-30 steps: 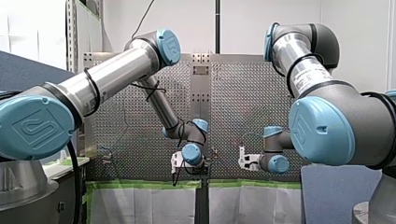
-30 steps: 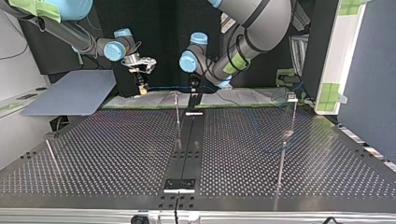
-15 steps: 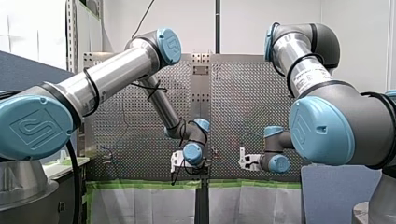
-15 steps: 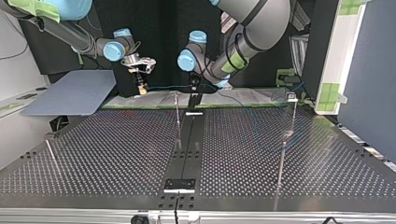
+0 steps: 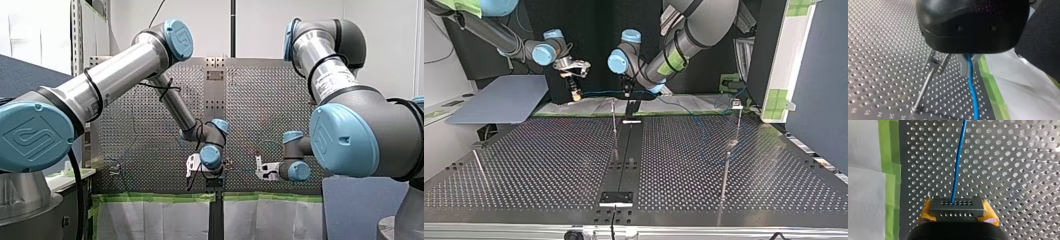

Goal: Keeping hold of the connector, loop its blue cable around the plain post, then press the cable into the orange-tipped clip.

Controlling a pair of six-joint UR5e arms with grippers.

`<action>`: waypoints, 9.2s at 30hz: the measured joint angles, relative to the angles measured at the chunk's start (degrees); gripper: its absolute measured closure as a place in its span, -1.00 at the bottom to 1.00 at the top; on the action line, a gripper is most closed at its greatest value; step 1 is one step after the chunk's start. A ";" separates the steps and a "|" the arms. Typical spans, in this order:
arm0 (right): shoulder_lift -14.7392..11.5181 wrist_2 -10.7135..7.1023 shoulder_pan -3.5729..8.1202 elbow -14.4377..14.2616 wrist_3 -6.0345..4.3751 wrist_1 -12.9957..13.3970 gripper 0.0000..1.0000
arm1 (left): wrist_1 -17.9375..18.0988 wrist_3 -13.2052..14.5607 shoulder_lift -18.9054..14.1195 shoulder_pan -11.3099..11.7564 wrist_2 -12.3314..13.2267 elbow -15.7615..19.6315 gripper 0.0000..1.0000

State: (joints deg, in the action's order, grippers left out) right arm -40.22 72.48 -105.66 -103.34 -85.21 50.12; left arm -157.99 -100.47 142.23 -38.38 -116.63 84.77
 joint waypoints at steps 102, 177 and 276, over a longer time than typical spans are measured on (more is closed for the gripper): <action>-0.22 -0.57 3.36 7.64 -9.37 0.23 1.00 | -5.87 -5.43 4.01 10.35 10.34 -14.29 1.00; -0.07 -0.84 4.24 8.98 -10.79 -0.87 1.00 | -10.34 6.80 1.60 3.13 5.11 -10.17 -1.00; -0.09 -0.22 4.60 8.99 -10.73 -1.03 1.00 | 6.60 -2.10 -16.93 -2.09 5.86 13.01 -1.00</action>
State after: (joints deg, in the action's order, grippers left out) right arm -40.31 72.26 -101.06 -94.35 -95.94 49.09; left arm -151.39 -102.57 125.29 -40.47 -110.77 97.79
